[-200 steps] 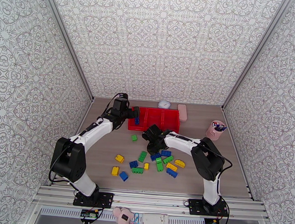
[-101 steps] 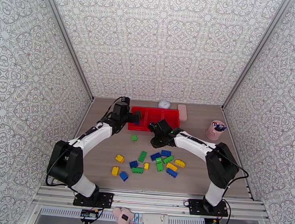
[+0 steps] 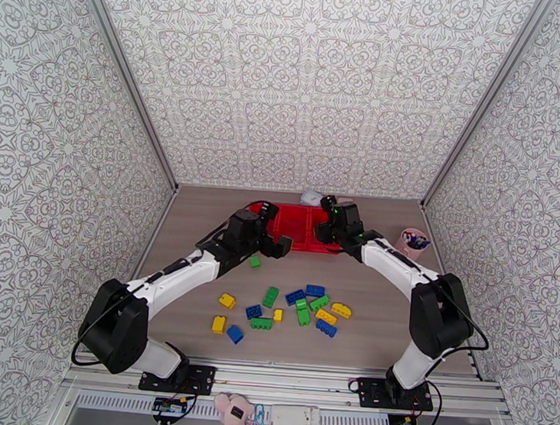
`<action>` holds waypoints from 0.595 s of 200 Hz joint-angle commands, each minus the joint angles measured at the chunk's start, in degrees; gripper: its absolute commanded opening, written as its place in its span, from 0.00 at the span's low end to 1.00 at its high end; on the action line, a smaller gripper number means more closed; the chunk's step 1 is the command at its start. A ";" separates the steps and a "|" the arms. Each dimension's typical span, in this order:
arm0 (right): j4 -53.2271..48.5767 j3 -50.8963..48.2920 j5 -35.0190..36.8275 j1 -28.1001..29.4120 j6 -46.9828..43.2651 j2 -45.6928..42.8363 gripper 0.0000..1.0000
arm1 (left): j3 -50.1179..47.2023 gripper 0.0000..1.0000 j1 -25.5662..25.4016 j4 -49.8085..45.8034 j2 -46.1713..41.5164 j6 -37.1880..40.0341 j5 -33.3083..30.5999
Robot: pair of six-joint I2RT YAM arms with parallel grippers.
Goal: Sort the legos into containers by color
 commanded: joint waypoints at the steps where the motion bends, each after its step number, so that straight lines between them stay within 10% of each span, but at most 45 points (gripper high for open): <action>1: 3.23 4.30 1.01 -0.95 -1.54 4.55 0.33 | 0.48 1.00 -1.26 1.27 0.68 3.91 3.77; 40: 4.39 9.07 1.02 -1.73 -3.35 9.64 0.35 | 1.70 1.00 -1.74 0.63 1.47 4.82 4.48; 119: 6.51 2.78 -4.93 -1.73 -5.59 0.55 0.82 | -1.36 1.00 0.92 1.44 -0.21 -1.22 -2.09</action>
